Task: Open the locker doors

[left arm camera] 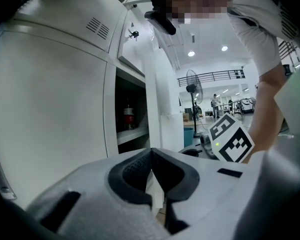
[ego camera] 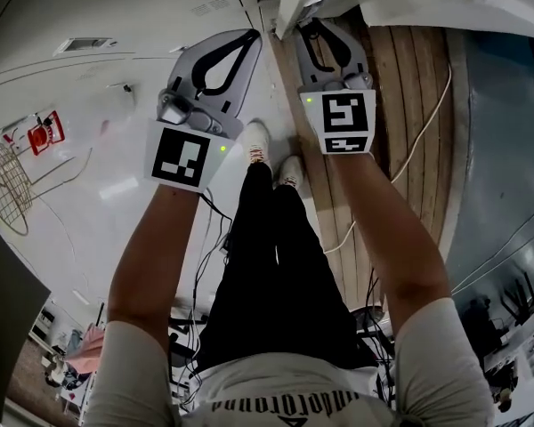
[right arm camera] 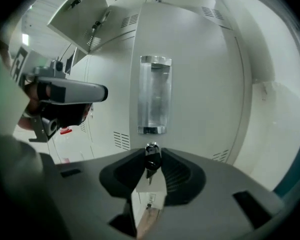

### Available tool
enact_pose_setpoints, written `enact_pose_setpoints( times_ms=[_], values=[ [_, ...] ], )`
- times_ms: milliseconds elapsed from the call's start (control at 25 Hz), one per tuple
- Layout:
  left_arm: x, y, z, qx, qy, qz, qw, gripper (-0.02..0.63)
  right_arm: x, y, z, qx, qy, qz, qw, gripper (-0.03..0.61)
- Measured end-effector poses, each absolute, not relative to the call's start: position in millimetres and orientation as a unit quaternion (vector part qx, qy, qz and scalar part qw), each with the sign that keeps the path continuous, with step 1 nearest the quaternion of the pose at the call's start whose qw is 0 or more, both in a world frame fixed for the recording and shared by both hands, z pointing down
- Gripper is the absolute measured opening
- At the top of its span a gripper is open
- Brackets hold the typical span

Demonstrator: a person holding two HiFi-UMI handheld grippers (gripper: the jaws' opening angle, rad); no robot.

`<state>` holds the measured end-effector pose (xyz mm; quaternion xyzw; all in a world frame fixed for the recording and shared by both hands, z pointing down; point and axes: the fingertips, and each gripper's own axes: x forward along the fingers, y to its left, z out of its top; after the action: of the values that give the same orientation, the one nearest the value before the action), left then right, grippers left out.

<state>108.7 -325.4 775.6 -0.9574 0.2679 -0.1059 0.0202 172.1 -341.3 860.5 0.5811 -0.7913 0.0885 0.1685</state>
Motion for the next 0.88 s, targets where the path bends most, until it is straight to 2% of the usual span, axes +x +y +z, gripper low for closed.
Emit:
enact_pose_setpoints(
  times_ms=[880],
  values=[
    [220.9,-258.3,769.4,-0.977,0.185,-0.105,0.022,0.008,325.5,-221.8,869.8,0.634,-0.749,0.099,0.165,0.123]
  ],
)
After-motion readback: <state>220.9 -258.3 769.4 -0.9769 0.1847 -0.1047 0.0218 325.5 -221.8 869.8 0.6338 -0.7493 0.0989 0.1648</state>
